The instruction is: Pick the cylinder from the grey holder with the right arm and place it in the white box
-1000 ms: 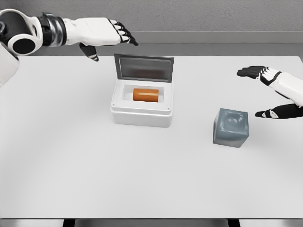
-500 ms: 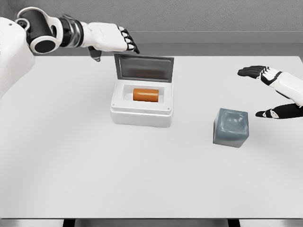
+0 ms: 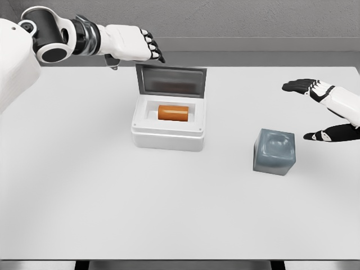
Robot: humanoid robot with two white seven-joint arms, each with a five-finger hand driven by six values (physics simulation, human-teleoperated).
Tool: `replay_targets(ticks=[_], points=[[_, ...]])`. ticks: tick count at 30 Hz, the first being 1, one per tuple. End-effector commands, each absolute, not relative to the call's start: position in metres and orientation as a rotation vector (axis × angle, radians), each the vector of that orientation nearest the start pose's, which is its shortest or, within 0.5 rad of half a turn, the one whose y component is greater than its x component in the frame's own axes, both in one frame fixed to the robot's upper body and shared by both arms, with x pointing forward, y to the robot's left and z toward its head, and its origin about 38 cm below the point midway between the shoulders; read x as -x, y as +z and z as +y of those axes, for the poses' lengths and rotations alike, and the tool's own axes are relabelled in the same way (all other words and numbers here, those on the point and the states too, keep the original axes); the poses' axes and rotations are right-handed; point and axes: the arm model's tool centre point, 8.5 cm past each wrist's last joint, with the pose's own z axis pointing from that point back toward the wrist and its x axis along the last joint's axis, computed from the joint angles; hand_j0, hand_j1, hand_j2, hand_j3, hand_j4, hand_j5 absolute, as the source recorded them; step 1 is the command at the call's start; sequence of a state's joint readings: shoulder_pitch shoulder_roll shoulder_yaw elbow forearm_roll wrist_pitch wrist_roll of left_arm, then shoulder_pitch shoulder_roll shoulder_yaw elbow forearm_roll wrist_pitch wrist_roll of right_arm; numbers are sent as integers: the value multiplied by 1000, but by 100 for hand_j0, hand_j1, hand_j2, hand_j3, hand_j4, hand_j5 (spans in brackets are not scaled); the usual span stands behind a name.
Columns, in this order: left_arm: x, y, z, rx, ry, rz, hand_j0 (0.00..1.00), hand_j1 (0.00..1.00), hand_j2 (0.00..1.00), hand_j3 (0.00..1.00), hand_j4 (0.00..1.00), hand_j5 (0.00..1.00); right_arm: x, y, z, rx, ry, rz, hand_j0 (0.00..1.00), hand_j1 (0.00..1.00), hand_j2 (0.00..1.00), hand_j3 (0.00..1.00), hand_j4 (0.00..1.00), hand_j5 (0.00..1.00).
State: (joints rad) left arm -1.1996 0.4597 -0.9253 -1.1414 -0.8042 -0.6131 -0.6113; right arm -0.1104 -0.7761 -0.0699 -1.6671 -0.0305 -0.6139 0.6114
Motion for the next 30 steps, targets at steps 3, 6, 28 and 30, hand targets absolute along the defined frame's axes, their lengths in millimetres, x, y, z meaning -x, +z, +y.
replay_targets(ticks=[3,6,28,30], points=[[-529,308,161,1008,2904,1217,100,100,100,100,100,100,-352,251,-376,264,1499,-1834,100,100,100,100,100,100],[-526,301,158,988,2907,1178,100,100,100,100,100,100,-352,251,-375,264,1502,-1837,100,100,100,100,100,100],[-474,265,289,689,3096,1784,100,100,100,100,100,100,-352,252,-374,263,1504,-1839,100,100,100,100,100,100],[-471,268,291,697,3094,1771,100,100,100,100,100,100,-352,252,-374,263,1503,-1840,100,100,100,100,100,100]])
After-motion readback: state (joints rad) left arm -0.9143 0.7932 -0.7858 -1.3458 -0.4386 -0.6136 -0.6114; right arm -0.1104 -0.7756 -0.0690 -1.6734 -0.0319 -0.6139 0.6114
